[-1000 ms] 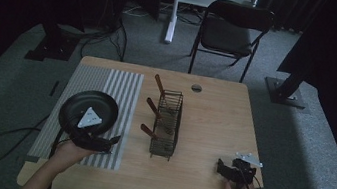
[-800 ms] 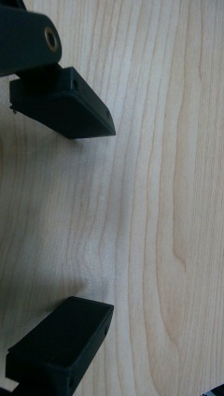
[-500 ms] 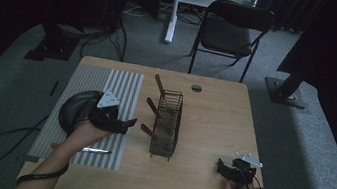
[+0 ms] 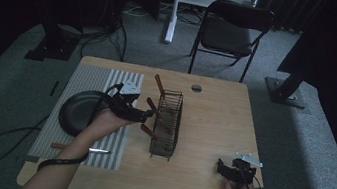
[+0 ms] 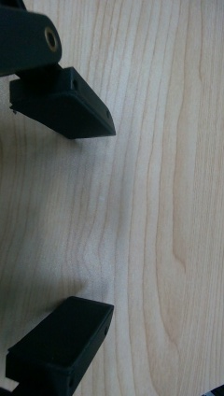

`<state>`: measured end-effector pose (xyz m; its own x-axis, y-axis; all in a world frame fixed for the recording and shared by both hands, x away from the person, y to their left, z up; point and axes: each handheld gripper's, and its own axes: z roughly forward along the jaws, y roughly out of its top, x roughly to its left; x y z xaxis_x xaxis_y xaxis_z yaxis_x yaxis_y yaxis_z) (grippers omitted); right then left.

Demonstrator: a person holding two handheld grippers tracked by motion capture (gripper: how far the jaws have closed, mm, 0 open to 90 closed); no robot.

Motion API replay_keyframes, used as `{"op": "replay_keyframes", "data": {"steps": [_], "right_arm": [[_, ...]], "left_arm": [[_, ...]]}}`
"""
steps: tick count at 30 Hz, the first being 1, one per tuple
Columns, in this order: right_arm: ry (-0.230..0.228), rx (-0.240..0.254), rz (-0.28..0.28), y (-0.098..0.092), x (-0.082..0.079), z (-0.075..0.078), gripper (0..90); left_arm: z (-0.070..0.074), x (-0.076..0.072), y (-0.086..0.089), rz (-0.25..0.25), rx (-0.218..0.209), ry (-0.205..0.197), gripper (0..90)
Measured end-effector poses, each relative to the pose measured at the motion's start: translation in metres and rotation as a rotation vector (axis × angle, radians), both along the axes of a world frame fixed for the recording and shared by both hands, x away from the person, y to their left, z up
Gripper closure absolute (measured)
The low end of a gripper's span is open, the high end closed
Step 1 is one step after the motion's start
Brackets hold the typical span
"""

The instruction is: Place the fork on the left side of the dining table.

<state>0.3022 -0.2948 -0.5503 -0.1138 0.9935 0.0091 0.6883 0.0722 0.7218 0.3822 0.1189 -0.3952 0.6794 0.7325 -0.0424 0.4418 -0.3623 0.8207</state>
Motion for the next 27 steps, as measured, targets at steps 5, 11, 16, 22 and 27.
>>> {"op": "replay_keyframes", "data": {"steps": [5, 11, 16, 22, 27], "right_arm": [[0.0, 0.0, 0.001, 0.0, 0.0, 0.0, 12.4], [0.0, 0.0, 0.002, 0.0, 0.0, 0.0, 12.5], [0.0, 0.0, 0.002, 0.0, 0.0, 0.0, 12.4], [0.0, 0.0, 0.003, 0.0, 0.0, 0.0, 12.5], [0.0, 0.0, 0.004, 0.0, 0.0, 0.0, 12.4]], "left_arm": [[-0.005, 0.005, -0.01, 0.006, 0.012, 0.021, 23.3], [-0.01, 0.009, -0.018, 0.037, 0.049, 0.054, 41.0], [-0.012, 0.009, -0.018, 0.013, -0.021, 0.111, 61.6], [-0.01, 0.01, -0.019, 0.02, -0.073, 0.172, 72.0], [-0.008, 0.005, -0.02, 0.008, -0.078, 0.171, 74.3]]}}
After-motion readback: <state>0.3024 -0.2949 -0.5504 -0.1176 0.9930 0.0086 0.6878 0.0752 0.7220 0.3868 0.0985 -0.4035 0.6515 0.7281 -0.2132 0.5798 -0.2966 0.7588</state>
